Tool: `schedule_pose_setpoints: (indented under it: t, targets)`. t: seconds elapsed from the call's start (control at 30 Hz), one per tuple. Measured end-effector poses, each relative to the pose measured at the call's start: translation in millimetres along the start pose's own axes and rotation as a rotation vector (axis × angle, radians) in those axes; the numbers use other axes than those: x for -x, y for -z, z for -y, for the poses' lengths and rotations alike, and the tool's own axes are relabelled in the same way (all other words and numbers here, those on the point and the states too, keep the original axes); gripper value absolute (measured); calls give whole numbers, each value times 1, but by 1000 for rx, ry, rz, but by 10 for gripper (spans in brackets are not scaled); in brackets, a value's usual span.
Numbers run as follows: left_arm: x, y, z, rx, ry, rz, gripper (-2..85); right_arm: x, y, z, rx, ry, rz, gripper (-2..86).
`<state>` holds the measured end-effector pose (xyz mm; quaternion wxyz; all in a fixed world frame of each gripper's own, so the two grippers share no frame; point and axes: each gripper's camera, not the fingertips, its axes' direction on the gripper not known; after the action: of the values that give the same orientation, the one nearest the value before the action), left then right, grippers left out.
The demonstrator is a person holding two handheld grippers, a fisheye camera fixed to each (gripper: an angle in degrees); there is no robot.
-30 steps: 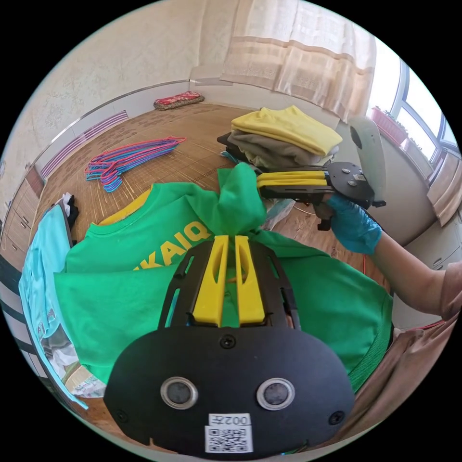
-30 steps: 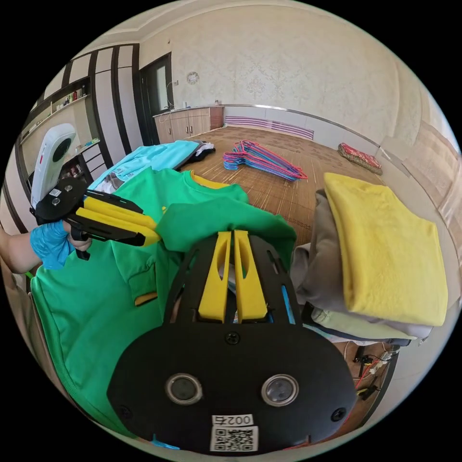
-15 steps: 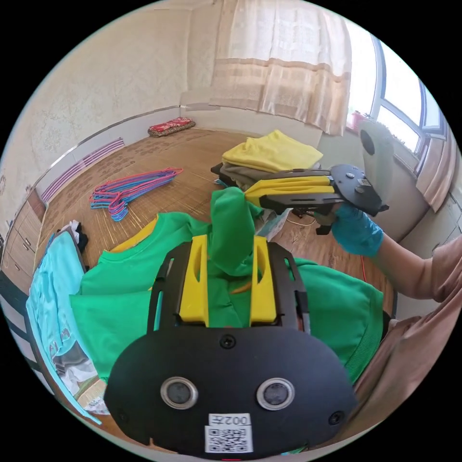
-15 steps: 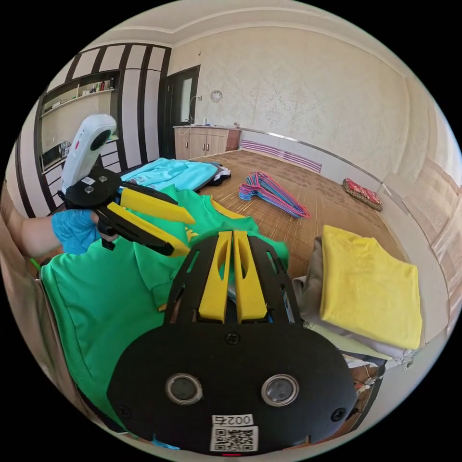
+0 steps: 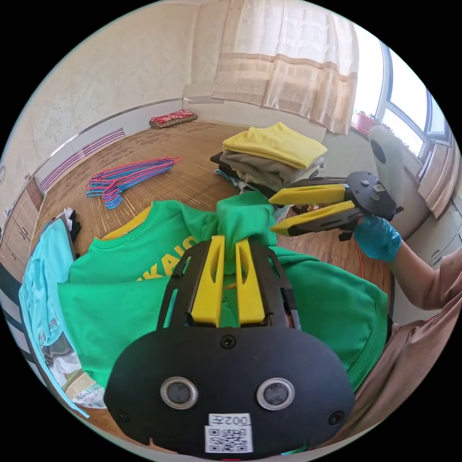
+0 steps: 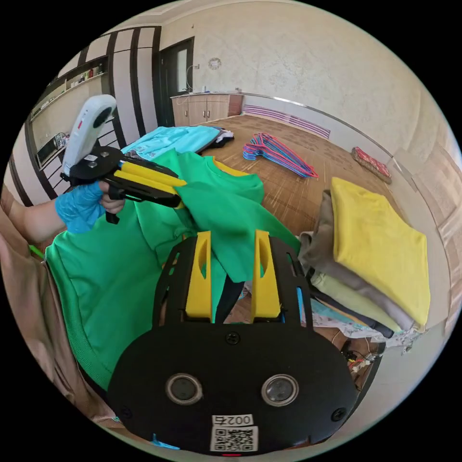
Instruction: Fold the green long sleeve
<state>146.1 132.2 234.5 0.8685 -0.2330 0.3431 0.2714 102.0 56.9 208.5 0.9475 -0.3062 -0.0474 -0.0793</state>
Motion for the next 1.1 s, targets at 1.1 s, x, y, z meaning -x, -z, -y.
schedule_pose_setpoints:
  t: [1.1]
  targets:
    - [-2,34,-9,-41,-25,-39,94,13,117,24,-314,50,-171,0]
